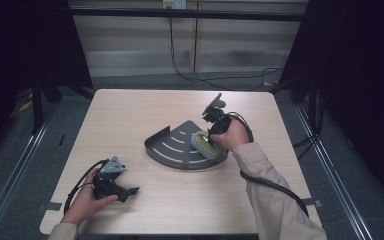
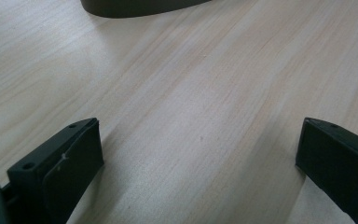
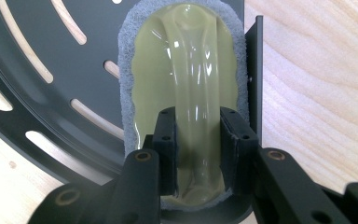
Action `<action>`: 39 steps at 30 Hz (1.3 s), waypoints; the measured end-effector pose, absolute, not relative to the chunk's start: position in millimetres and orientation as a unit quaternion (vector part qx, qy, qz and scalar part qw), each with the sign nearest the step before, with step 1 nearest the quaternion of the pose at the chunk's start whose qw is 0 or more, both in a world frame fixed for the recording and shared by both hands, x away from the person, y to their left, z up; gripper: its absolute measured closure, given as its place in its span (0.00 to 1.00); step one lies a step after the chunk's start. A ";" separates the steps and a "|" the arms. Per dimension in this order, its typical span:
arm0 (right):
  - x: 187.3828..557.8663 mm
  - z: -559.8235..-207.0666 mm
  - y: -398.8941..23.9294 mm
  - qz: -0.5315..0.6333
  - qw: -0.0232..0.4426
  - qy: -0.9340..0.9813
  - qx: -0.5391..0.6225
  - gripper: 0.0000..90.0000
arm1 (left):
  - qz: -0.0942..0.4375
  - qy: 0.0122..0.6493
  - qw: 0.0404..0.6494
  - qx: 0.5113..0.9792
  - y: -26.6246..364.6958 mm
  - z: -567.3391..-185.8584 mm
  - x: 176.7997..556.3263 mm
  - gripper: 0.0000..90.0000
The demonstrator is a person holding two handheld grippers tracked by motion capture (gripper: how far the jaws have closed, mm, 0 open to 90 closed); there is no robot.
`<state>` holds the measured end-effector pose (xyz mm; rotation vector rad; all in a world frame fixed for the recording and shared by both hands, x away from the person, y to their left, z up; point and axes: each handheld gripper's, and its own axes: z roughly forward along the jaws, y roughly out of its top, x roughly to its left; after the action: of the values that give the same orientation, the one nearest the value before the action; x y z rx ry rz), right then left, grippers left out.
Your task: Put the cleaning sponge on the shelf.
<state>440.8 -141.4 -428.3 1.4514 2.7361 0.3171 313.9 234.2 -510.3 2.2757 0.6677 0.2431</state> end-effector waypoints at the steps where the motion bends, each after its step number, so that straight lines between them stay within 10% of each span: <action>1: 440.7 -428.2 -141.1 0.100 0.016 0.879 0.465 0.78 | 0.094 0.261 0.370 0.887 234.2 -510.3 313.9 0.00; 39: 436.4 -425.4 -140.0 0.116 0.043 0.884 0.451 0.43 | 0.093 0.262 0.371 0.886 234.0 -510.5 313.7 0.00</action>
<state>436.4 -140.0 -425.4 1.3787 2.7039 0.3538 313.7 234.0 -510.5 2.2731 0.6716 0.2379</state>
